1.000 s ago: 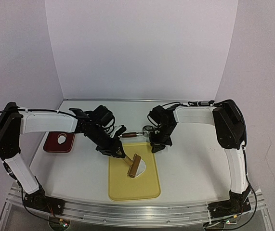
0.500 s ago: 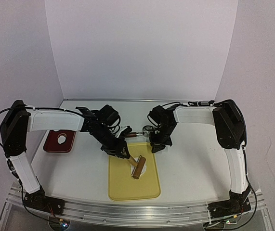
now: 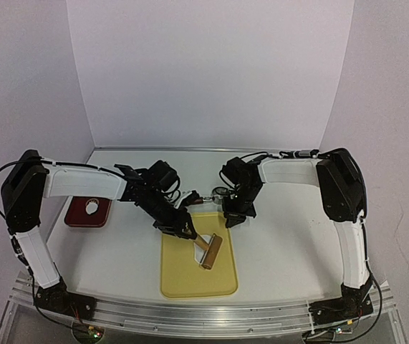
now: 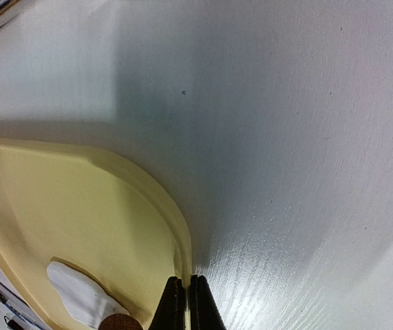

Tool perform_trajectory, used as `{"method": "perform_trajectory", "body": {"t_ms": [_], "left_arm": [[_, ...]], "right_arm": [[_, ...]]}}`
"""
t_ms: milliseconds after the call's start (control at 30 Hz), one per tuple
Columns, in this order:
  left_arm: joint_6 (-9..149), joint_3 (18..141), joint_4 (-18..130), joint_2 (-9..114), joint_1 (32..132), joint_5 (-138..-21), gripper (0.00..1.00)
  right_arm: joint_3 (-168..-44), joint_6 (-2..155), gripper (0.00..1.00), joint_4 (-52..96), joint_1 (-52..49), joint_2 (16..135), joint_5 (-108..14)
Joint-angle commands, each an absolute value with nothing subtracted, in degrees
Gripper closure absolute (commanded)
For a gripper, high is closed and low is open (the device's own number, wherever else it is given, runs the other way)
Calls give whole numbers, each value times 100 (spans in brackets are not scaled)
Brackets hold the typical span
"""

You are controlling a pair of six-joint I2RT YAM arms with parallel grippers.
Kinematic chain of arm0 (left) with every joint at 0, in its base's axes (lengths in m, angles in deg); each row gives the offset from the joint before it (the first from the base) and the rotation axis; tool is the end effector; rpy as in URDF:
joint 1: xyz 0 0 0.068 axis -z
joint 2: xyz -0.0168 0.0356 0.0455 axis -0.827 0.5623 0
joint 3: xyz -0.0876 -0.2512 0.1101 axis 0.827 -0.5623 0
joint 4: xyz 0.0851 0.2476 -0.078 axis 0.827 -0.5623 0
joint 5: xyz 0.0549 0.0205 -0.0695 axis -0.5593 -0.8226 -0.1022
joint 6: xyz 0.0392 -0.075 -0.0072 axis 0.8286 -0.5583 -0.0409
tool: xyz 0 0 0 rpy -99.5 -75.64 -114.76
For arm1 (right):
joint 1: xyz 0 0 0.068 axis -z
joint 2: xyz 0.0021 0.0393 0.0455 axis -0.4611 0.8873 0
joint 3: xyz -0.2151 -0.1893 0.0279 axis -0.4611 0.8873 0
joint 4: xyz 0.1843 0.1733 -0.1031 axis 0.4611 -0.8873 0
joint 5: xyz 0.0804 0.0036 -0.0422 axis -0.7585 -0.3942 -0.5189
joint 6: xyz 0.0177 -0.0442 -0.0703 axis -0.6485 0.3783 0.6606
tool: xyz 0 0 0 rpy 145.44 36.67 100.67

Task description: Roll out the dumpling wrappers from the dough

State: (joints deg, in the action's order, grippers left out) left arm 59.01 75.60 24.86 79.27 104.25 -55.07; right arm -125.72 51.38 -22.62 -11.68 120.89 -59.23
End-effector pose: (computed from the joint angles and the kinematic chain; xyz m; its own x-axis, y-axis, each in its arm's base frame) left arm 0.2284 -0.3183 0.1705 -0.8508 0.4701 -0.2347 0.5040 0.6035 -0.6179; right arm 0.3498 0.3173 0.1154 -0.9873 -0.1573 -0.0213 -0.1524 0.9023 0.4033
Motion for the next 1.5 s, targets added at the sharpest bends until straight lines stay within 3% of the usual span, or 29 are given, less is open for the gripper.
{"method": "perform_trajectory", "body": {"t_ms": [0, 1467], "left_arm": [[6025, 6955, 816, 8100, 10238, -6692, 100], [5902, 6774, 250, 8252, 9365, -7264, 100]], "right_arm": [[-12580, 5030, 100, -2162, -1016, 12155, -5611], [-12277, 5092, 100, -2171, -955, 11894, -5529]]}}
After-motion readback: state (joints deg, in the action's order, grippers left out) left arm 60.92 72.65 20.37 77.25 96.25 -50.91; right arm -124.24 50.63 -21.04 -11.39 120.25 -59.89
